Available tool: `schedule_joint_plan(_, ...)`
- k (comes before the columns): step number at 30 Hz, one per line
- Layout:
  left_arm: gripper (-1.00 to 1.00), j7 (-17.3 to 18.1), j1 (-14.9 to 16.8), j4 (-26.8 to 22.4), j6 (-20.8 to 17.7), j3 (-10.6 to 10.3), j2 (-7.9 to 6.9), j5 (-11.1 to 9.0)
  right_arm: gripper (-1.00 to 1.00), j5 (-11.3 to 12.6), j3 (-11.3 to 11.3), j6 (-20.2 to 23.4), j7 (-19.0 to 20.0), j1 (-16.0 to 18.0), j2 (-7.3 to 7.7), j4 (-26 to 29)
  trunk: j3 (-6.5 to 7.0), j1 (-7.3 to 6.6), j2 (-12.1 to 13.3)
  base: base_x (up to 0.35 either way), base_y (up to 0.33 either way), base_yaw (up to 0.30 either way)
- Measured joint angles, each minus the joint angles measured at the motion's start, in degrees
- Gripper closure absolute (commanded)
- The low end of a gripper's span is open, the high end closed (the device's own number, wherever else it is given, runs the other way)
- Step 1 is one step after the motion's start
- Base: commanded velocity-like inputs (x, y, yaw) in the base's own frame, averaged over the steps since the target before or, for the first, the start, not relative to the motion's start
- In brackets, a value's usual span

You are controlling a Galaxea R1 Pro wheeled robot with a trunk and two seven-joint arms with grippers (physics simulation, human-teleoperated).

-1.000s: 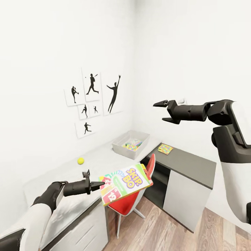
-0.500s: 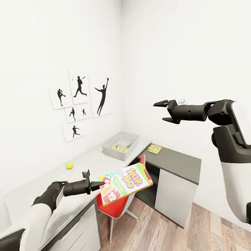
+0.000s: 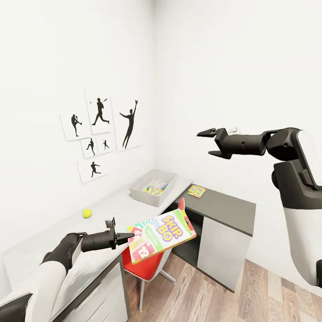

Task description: Put all the toys in the child's room - the three board games (two on the bed and one on the table), the two jigsaw puzzles on the table, and the tennis ball on the table - inside the toy box on the table in the child's room.

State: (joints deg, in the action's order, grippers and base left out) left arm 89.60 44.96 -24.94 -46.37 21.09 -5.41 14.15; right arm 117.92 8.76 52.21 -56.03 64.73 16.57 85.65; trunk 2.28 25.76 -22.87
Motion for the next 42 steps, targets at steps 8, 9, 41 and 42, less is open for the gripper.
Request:
schedule_joint_plan(8, 1.0, 0.0, 0.0, -1.1, -0.1, 0.1, -0.71, -0.2, -1.0, -0.2, -0.1, 0.0, -1.1, -0.3, 0.32, 0.0, 0.0, 0.0, 0.0, 0.0, 0.0, 0.0)
schedule_joint_plan(9, 1.0, 0.0, 0.0, -1.5, -0.4, 0.2, -0.94, -0.3, -1.0, -0.2, -0.1, -0.1, -2.7, -0.3, 0.34, 0.0, 0.0, 0.0, 0.0, 0.0, 0.0, 0.0)
schedule_joint_plan(41, 1.0, -19.6, 23.4, -4.3, -12.8, 13.8, 2.19, -2.5, -1.0, 5.8, -13.4, 2.3, -22.0, -0.3, 0.42, 3.2, 0.0, -0.01, 0.0, 0.007, -0.003, 0.0)
schedule_joint_plan(42, 1.0, -20.3, 23.4, -4.3, -12.8, 13.9, 2.27, -2.6, -1.0, 5.8, -13.5, 2.3, -22.0, -0.3, 0.43, 3.2, 0.0, -0.02, 0.0, 0.156, -0.133, 0.0)
